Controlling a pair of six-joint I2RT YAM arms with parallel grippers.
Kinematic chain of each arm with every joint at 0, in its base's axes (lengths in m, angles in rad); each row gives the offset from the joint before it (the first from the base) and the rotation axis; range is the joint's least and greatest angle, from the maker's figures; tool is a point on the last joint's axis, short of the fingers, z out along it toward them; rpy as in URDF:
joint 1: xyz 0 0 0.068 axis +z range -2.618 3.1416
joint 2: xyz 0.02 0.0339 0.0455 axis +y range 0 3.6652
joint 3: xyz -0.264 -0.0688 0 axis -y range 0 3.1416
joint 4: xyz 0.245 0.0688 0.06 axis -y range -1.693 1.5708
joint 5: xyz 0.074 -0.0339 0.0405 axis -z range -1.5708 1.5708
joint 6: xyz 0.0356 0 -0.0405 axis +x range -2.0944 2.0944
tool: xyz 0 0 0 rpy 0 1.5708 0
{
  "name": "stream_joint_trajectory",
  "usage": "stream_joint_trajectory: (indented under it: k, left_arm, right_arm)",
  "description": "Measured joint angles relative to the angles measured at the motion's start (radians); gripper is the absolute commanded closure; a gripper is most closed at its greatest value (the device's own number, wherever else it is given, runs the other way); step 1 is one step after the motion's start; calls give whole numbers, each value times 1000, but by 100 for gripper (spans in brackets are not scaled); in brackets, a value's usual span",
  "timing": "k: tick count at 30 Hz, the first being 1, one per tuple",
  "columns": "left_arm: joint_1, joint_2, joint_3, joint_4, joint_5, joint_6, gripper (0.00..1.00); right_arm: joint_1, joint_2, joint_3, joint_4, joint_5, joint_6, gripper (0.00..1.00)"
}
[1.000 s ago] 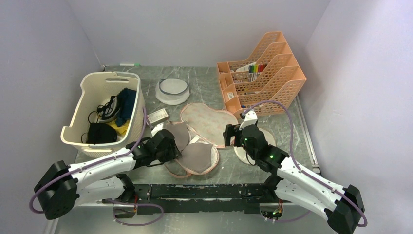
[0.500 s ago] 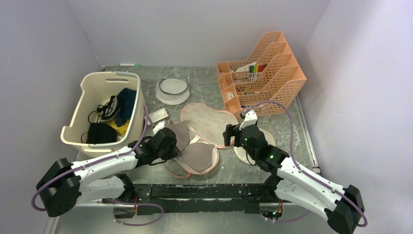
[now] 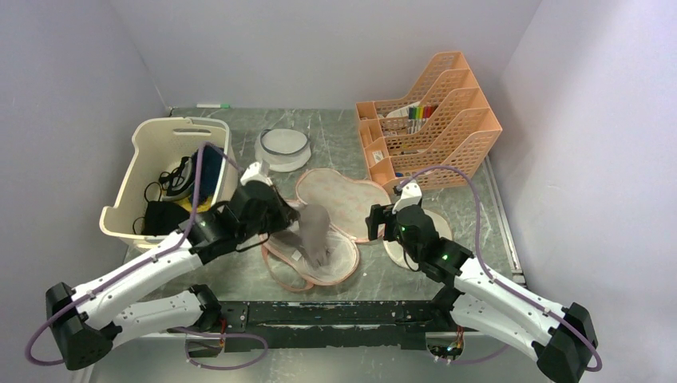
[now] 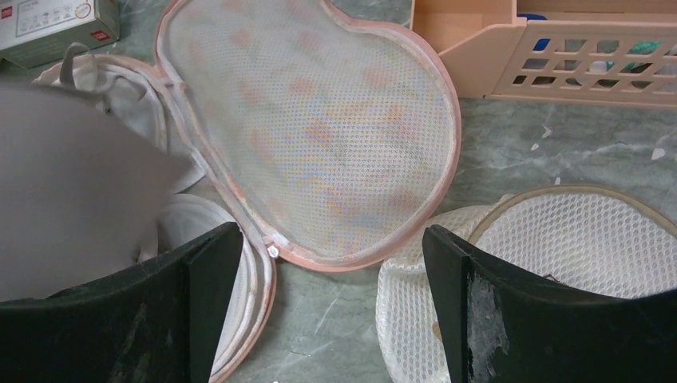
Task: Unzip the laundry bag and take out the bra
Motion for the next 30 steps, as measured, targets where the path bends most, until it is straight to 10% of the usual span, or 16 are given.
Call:
stream_joint_trajectory:
  k: [8, 19, 30]
  left_arm:
    - [66, 103, 494, -158, -77, 256, 93]
    - [451, 425, 1202, -302, -19, 650, 93]
    - [555, 354, 1136, -290, -321, 830, 93]
  right_arm:
    - [-1, -16, -5, 4, 0, 2, 16]
    - [-1, 8, -5, 6, 0, 3, 16]
    - [-1, 35, -5, 11, 0, 3, 16]
